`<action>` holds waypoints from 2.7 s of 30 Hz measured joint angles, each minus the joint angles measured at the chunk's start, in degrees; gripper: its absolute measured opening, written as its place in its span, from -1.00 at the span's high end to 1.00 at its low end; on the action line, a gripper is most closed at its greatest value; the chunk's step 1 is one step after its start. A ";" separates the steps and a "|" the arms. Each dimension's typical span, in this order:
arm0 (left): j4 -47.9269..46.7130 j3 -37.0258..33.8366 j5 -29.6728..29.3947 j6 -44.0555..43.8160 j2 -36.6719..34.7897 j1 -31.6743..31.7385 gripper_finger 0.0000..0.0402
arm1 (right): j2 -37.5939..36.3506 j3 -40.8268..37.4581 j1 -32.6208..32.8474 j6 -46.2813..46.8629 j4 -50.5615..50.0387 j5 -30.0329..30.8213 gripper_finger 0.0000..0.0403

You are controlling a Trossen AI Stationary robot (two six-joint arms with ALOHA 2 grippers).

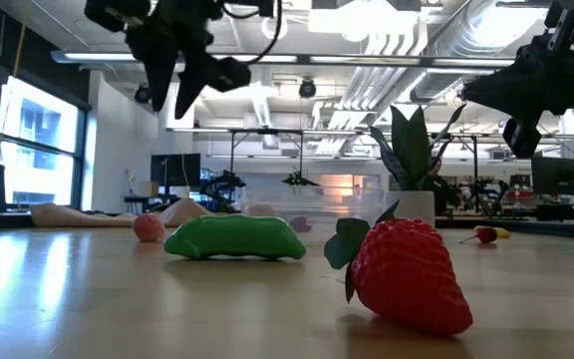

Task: Pick and placing Produce into tupperware
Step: Put the pink peach into the transparent bin

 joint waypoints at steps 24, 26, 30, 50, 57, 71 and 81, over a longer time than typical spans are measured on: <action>7.84 -9.91 0.39 -1.33 2.32 -1.77 0.47 | 0.02 0.00 0.00 0.01 -0.01 0.01 0.82; 10.44 -13.01 0.24 -2.02 0.67 -2.52 0.47 | 0.00 0.00 0.00 0.01 0.00 0.02 0.82; 19.18 -19.31 2.41 -4.23 -1.72 -2.78 0.47 | 0.02 0.00 0.00 0.01 -0.01 0.01 0.82; 29.39 -25.94 -0.91 -5.79 -2.37 -2.66 0.37 | 0.02 0.00 0.00 0.01 -0.01 0.01 0.82; 29.13 -25.94 -1.11 -5.24 -2.37 -2.66 0.20 | 0.02 0.00 0.00 0.01 0.00 0.00 0.82; 33.57 -29.27 -0.85 -5.45 -2.20 -2.66 0.24 | 0.02 0.00 0.00 0.01 -0.02 0.00 0.82; 38.29 -32.25 0.27 -5.76 -1.82 -2.64 0.24 | 0.00 0.00 0.00 0.01 -0.02 0.00 0.82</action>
